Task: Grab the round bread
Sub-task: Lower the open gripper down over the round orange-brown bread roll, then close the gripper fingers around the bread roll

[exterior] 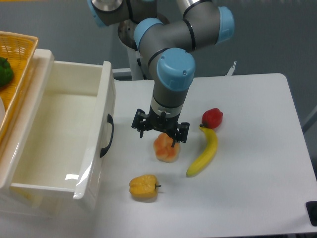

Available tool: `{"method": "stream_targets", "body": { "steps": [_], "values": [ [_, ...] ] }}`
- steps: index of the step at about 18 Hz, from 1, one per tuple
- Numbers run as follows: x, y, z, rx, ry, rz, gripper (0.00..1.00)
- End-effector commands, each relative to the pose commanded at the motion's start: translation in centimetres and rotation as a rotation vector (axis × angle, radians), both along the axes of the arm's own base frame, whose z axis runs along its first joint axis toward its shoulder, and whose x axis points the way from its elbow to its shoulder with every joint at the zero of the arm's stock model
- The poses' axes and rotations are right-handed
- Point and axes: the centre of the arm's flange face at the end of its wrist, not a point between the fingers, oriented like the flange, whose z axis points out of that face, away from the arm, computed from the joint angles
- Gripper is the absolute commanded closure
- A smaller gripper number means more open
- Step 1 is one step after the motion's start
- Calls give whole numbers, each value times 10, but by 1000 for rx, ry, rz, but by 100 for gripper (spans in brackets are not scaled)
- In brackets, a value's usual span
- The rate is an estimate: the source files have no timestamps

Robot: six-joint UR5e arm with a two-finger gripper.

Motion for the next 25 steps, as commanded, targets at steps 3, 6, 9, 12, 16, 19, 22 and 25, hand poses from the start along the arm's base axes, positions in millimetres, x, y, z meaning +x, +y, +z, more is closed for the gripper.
{"method": "stream_targets", "body": {
  "steps": [3,6,9,12,16,19,22,25],
  "values": [
    [1,2,-8,-76,91,-9,0],
    [-2,2,-16,-109,111,2,0],
    [-2,2,-31,-127,97,44,0],
    [-5,5,-39,-122,107,45,0],
    [-3,2,-54,-151,86,47,0],
    [0,0,-83,-187,46,44,0],
    [3,-5,-100,-209,18,38,0],
    [3,-7,-121,-238,-8,44,0]
  ]
}}
